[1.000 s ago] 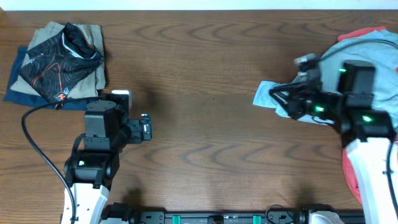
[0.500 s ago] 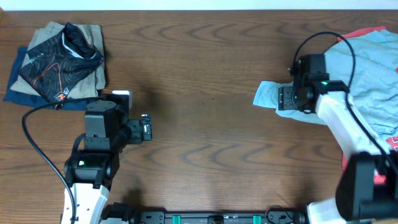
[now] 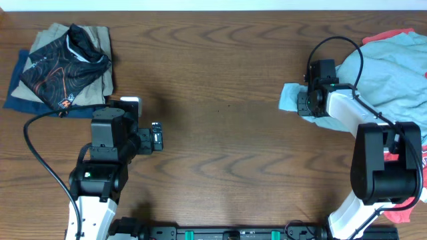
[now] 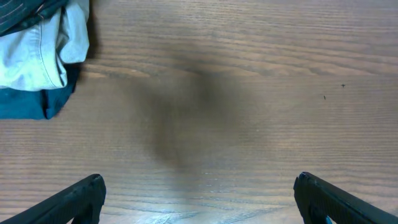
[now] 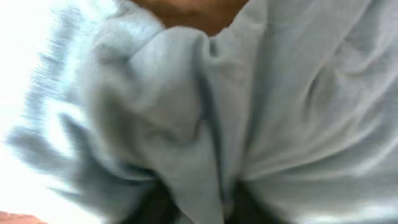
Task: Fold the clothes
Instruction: 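Pull the light blue t-shirt leftward out of the pile with right gripper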
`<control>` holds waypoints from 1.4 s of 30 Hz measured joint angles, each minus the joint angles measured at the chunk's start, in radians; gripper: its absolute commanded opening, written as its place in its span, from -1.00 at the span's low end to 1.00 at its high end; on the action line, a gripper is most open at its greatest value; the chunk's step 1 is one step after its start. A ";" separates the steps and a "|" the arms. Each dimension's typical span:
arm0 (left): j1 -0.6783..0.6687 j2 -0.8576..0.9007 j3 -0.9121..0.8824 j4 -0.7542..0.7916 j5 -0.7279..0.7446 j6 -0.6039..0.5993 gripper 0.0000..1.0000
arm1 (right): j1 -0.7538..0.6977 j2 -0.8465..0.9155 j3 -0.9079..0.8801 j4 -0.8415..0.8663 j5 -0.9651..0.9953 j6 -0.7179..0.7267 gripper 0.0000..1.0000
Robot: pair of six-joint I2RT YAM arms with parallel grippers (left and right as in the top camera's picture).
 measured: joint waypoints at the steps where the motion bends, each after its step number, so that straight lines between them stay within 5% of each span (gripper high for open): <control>1: 0.000 0.000 0.000 -0.001 0.000 0.000 0.96 | 0.000 0.000 0.001 -0.001 -0.010 -0.002 -0.98; 12: 0.000 0.021 0.000 0.016 0.000 0.000 0.96 | 0.052 -0.081 -0.012 -0.027 -0.804 -0.275 -0.97; 16: 0.000 0.046 0.000 0.018 0.000 0.000 0.96 | 0.131 -0.181 -0.012 -0.024 -0.923 -0.317 -0.97; 18: 0.000 0.057 0.000 0.018 0.000 0.000 0.96 | 0.171 -0.206 -0.011 -0.029 -0.921 -0.321 -0.91; 21: 0.000 0.071 0.000 0.021 0.001 0.000 0.96 | 0.200 -0.204 -0.012 -0.040 -0.848 -0.294 -0.26; 30: 0.000 0.084 0.000 0.056 0.109 -0.006 0.96 | 0.181 -0.208 -0.012 -0.092 -0.336 -0.026 -0.04; 39: 0.000 0.093 0.000 0.087 0.263 -0.103 0.95 | -0.036 -0.402 -0.013 -0.265 -0.170 0.079 0.95; 42: -0.003 0.127 0.000 0.088 0.287 -0.158 0.96 | -0.099 -0.461 -0.013 -0.332 -0.153 0.085 0.99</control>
